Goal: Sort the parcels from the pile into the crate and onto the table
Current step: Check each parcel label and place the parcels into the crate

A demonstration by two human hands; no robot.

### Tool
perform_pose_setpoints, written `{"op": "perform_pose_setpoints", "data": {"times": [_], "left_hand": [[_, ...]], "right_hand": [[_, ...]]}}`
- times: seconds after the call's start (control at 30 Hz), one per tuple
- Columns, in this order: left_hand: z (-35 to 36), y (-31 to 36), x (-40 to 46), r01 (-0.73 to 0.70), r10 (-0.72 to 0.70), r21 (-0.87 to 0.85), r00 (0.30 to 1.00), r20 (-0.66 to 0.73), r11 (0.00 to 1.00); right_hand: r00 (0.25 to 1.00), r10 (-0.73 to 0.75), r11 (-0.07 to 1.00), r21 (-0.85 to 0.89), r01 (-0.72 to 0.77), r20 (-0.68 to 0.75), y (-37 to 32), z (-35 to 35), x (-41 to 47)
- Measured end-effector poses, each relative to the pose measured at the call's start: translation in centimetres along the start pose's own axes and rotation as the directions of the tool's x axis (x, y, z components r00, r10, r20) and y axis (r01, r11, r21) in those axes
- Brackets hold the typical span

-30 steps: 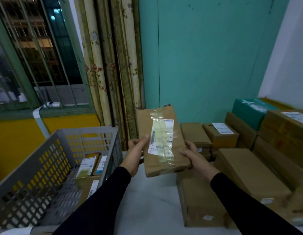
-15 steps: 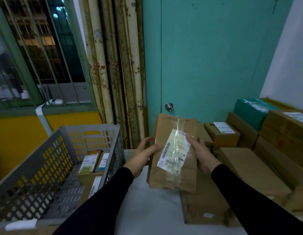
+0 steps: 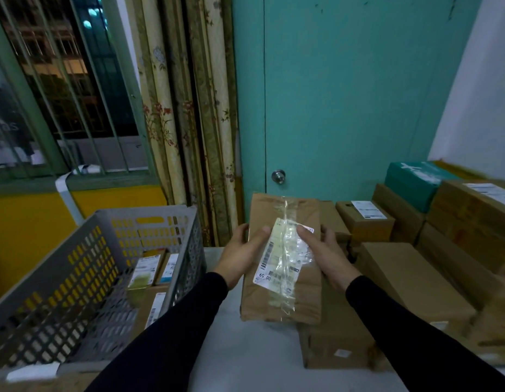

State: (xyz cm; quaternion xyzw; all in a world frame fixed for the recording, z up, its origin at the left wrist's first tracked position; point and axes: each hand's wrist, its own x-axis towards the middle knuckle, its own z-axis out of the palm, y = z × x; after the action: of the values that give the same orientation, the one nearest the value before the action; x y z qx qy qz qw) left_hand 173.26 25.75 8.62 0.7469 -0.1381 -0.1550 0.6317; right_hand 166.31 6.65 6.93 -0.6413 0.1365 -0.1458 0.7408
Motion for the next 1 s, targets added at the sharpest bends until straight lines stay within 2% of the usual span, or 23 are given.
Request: {"op": "perform_pose_setpoints", "data": {"times": [0.17, 0.3, 0.37, 0.47, 0.57, 0.63, 0.83, 1.0], "left_hand": [[0.1, 0.3, 0.0, 0.025, -0.025, -0.012, 0.999, 0.029, 1.0], [-0.4, 0.9, -0.4, 0.085, -0.09, 0.046, 0.987, 0.133, 0.995], [-0.6, 1.3, -0.6, 0.127, -0.14, 0.093, 0.978, 0.155, 0.988], [-1.0, 1.0, -0.6, 0.208, -0.231, 0.148, 0.958, 0.168, 0.967], [-1.6, 0.9, -0.4, 0.248, -0.244, -0.001, 0.953, 0.18, 0.969], [-1.9, 1.3, -0.4, 0.252, -0.231, -0.097, 0.955, 0.185, 0.963], [-2.4, 1.6, -0.5, 0.26, -0.232, -0.201, 0.961, 0.152, 0.945], [-2.2, 0.5, -0.4, 0.162, -0.158, -0.104, 0.986, 0.047, 0.981]], "right_hand": [[0.999, 0.039, 0.995, -0.092, -0.039, 0.005, -0.1, -0.2, -0.3], [0.981, 0.136, 0.97, -0.219, -0.104, 0.137, -0.4, -0.6, -0.9], [0.97, 0.191, 0.958, -0.243, -0.151, 0.153, -0.2, -0.7, -0.6], [0.947, 0.26, 0.965, -0.087, -0.248, 0.191, 0.2, -0.8, -0.3], [0.949, 0.211, 0.966, 0.096, -0.239, 0.235, 0.0, -1.0, 0.2], [0.954, 0.181, 0.969, 0.121, -0.214, 0.239, -0.5, -0.5, 0.4], [0.956, 0.203, 0.964, 0.128, -0.233, 0.213, -0.3, 1.1, 0.6], [0.951, 0.191, 0.966, 0.124, -0.226, 0.243, -0.4, 2.4, 0.2]]}}
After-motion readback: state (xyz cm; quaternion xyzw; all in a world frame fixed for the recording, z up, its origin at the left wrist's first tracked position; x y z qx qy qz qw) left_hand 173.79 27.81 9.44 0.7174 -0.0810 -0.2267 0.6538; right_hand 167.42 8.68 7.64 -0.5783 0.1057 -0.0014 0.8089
